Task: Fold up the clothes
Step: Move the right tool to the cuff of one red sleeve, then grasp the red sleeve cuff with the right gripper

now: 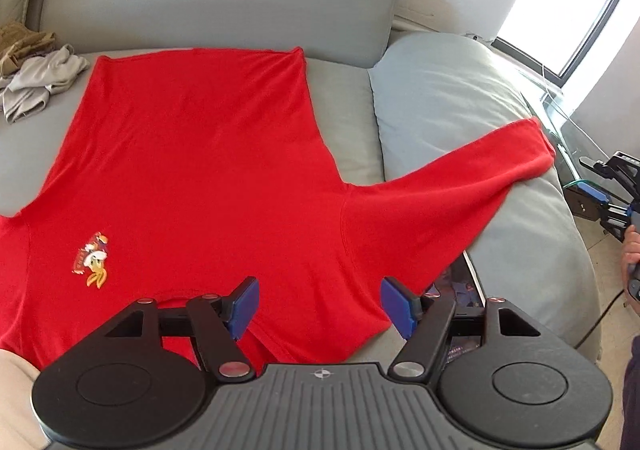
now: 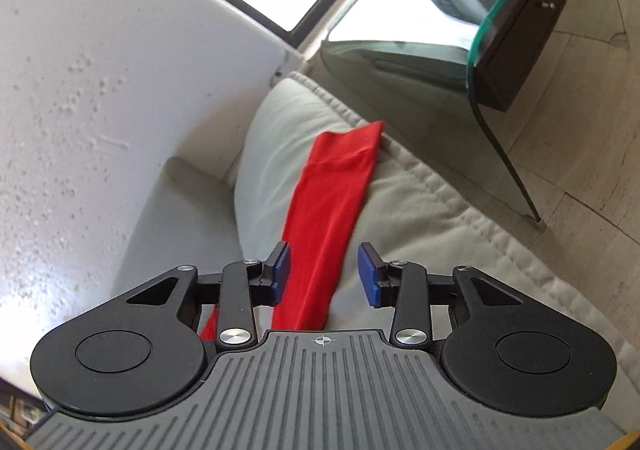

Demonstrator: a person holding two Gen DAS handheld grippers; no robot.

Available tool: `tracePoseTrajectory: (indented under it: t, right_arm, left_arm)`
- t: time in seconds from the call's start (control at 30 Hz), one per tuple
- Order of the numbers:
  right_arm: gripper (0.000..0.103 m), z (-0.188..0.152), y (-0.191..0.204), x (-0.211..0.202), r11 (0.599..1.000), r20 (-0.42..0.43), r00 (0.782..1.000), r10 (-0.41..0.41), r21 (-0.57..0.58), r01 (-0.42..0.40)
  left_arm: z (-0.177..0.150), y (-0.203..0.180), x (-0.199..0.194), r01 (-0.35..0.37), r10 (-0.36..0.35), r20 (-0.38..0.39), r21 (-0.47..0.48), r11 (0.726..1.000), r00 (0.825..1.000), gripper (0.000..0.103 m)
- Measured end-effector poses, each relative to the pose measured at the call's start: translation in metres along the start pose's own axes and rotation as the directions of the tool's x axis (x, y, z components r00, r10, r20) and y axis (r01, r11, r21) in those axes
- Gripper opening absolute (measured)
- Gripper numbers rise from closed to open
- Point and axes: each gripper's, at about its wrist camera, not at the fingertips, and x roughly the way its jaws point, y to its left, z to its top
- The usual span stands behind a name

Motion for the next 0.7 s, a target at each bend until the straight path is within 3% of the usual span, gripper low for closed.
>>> tracePoseTrajectory:
  t: [0.13, 0.37, 0.53, 0.57, 0.6, 0.7]
  right_arm:
    - [0.040, 0.018, -0.026, 0.041, 0.996, 0.032, 0.999, -0.010, 0.090, 0.007]
    - [0.038, 0.033, -0.058, 0.093, 0.962, 0.071, 0.994, 0.081, 0.254, -0.097]
    - [0.036, 0.040, -0.060, 0.115, 0.969, 0.087, 0.989, 0.120, 0.206, -0.136]
    - [0.027, 0.041, -0.057, 0.116, 0.975, 0.091, 0.990, 0.109, 0.183, -0.124]
    - [0.009, 0.042, -0.053, 0.118, 0.981, 0.093, 0.991, 0.097, 0.158, -0.111]
    - [0.007, 0.044, -0.036, 0.113, 0.997, 0.113, 0.992, 0.053, 0.058, -0.060]
  left_arm:
    - [-0.001, 0.000, 0.011, 0.010, -0.011, -0.030, -0.036, 0.999, 1.000, 0.066]
    - [-0.004, -0.007, 0.022, 0.022, -0.024, -0.072, -0.025, 0.999, 0.997, 0.066]
    - [-0.002, -0.011, 0.027, 0.026, -0.027, -0.068, -0.012, 1.000, 0.997, 0.067]
    - [-0.002, -0.012, 0.028, 0.027, -0.028, -0.066, -0.012, 1.000, 0.997, 0.067]
    - [-0.002, -0.011, 0.028, 0.028, -0.029, -0.064, -0.013, 1.000, 0.998, 0.067]
    - [-0.002, -0.008, 0.026, 0.034, -0.035, -0.051, -0.020, 0.999, 0.998, 0.067]
